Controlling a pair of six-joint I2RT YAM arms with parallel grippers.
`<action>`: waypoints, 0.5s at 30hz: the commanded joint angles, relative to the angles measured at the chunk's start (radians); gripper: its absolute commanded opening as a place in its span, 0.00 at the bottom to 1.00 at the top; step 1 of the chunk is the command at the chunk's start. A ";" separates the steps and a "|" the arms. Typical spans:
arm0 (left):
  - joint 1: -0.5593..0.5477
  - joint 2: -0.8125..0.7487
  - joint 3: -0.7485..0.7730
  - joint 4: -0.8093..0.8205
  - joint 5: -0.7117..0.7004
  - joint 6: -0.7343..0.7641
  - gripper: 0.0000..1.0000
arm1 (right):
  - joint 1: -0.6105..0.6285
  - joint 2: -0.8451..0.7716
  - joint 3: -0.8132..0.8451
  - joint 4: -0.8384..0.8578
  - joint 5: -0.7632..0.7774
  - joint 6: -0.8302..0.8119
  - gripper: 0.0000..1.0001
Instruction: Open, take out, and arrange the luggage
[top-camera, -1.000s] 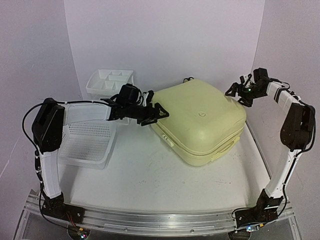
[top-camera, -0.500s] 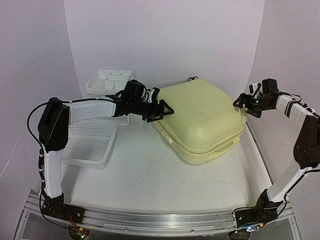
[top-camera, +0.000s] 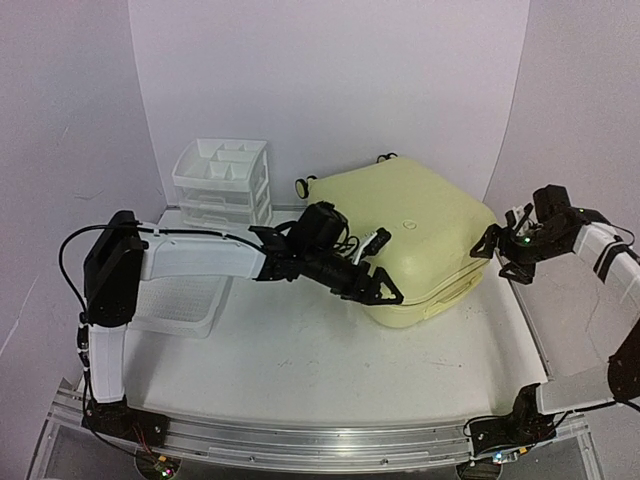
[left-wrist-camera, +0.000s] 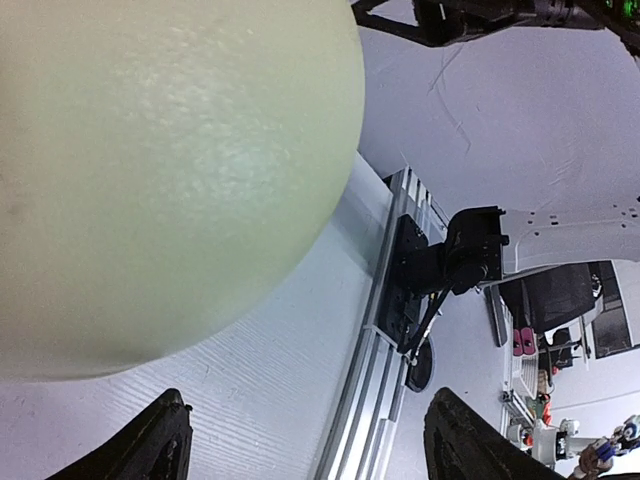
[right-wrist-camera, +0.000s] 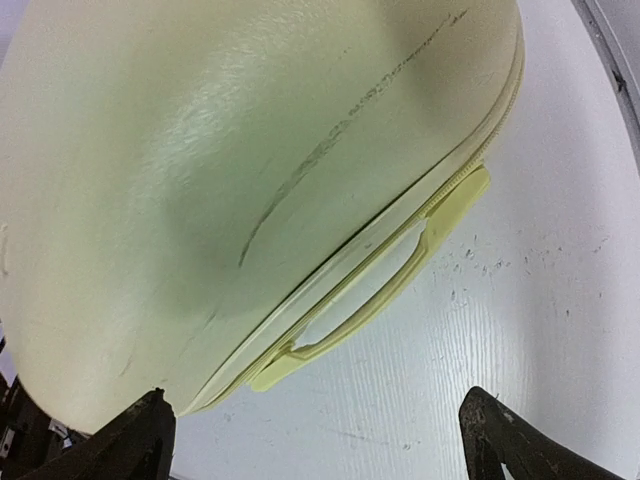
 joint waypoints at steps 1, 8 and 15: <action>0.157 -0.170 -0.021 0.035 0.008 0.218 0.81 | -0.002 -0.104 0.035 -0.011 -0.018 0.104 0.98; 0.340 -0.091 0.244 -0.172 -0.098 0.407 0.81 | 0.000 -0.140 -0.076 0.125 -0.174 0.257 0.98; 0.353 0.224 0.732 -0.404 -0.350 0.521 0.82 | 0.000 -0.157 -0.081 0.155 -0.153 0.284 0.98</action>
